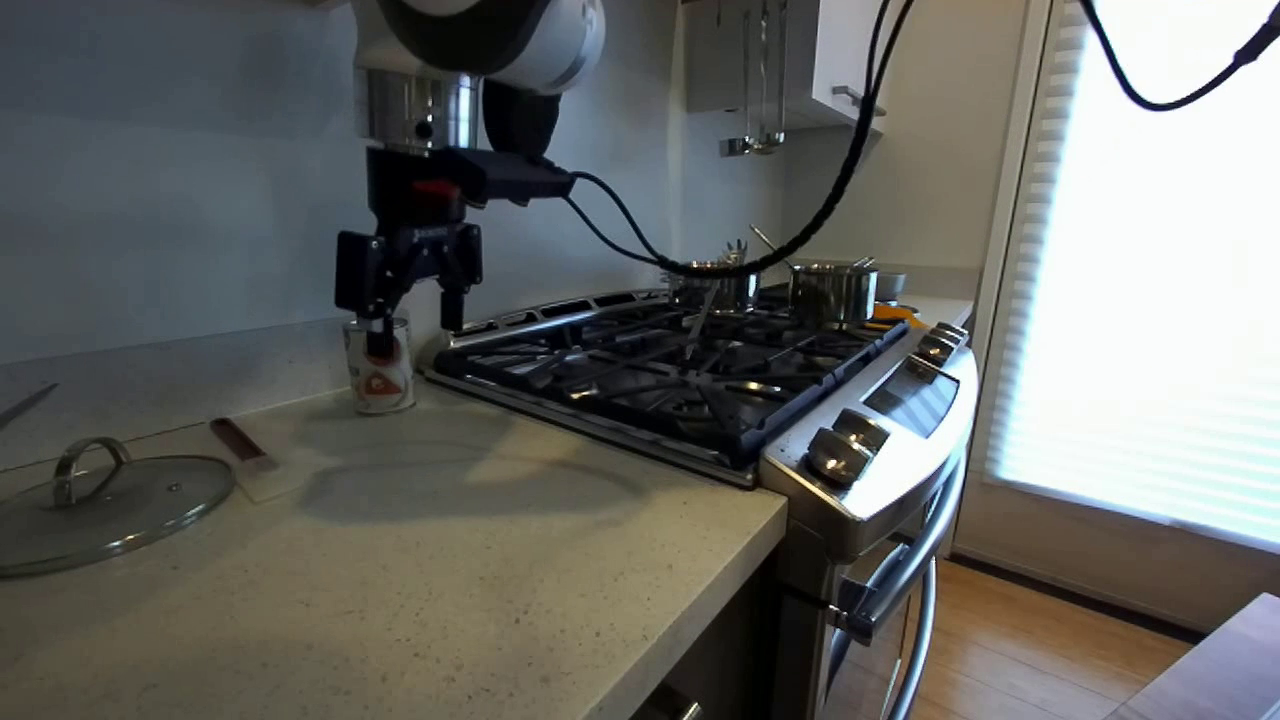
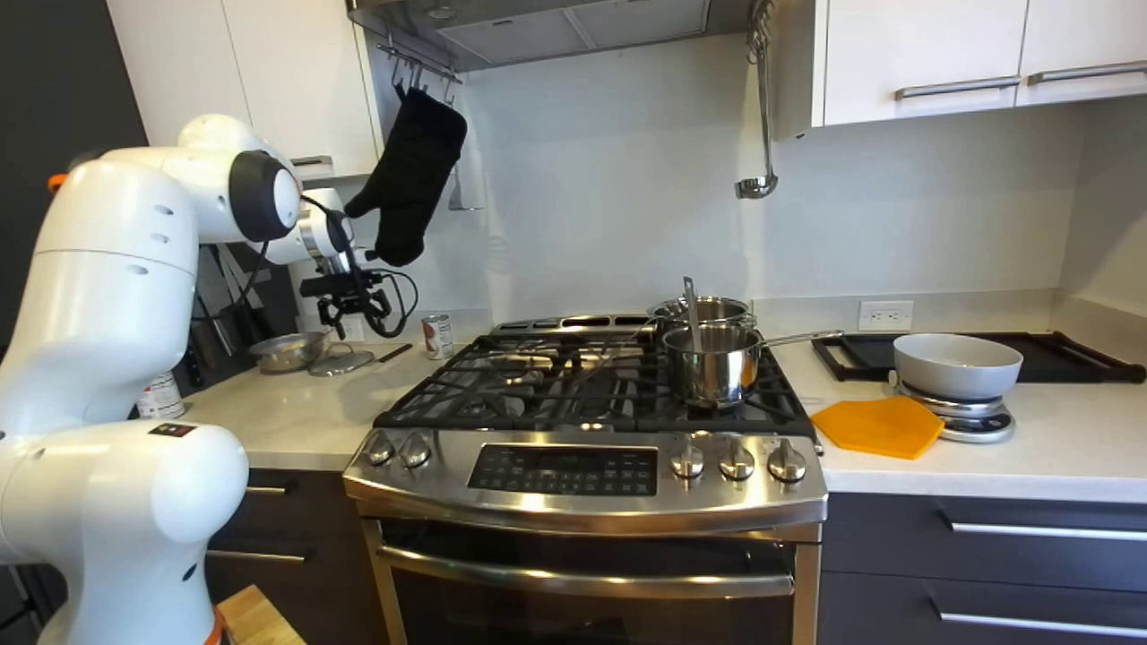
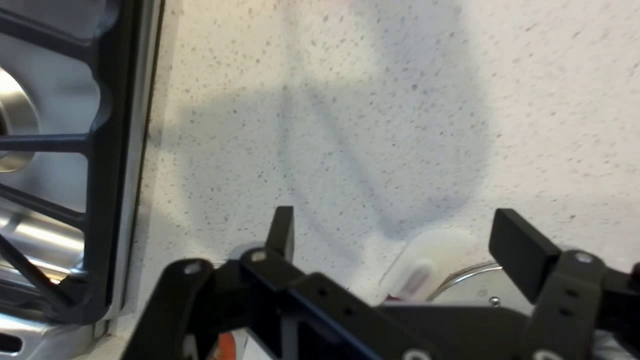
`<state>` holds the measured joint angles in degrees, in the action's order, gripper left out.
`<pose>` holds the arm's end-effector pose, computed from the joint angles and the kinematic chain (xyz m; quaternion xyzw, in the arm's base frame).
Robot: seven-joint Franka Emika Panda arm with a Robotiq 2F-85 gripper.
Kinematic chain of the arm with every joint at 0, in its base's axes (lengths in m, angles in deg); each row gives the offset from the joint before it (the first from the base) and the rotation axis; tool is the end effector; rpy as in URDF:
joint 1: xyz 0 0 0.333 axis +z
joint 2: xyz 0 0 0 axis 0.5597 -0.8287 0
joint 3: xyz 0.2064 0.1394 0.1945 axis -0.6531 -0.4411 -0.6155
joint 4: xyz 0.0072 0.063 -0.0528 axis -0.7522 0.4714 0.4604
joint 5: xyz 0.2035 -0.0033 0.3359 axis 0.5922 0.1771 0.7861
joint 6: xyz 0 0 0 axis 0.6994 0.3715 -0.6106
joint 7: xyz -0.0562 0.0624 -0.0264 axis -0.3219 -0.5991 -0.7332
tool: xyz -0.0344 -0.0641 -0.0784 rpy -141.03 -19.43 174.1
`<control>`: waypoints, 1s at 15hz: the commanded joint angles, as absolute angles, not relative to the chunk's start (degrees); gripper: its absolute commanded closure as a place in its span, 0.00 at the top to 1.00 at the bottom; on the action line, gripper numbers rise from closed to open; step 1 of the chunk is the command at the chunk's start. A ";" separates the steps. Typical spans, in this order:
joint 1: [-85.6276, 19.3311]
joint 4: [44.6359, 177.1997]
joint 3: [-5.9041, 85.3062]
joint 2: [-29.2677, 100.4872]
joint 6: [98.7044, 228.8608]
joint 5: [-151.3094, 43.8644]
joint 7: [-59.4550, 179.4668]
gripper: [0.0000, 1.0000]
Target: Move the canned pumpkin to the back right side of the counter
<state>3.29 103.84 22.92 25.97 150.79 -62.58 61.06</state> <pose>0.4782 0.5188 0.4337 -0.9088 -0.4039 -0.1044 0.0047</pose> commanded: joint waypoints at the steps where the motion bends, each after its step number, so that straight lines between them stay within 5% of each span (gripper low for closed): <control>1: -0.46 117.10 20.37 38.60 151.93 -58.65 59.84 1.00; 15: -13.31 146.43 17.63 78.64 140.25 -49.82 77.15 1.00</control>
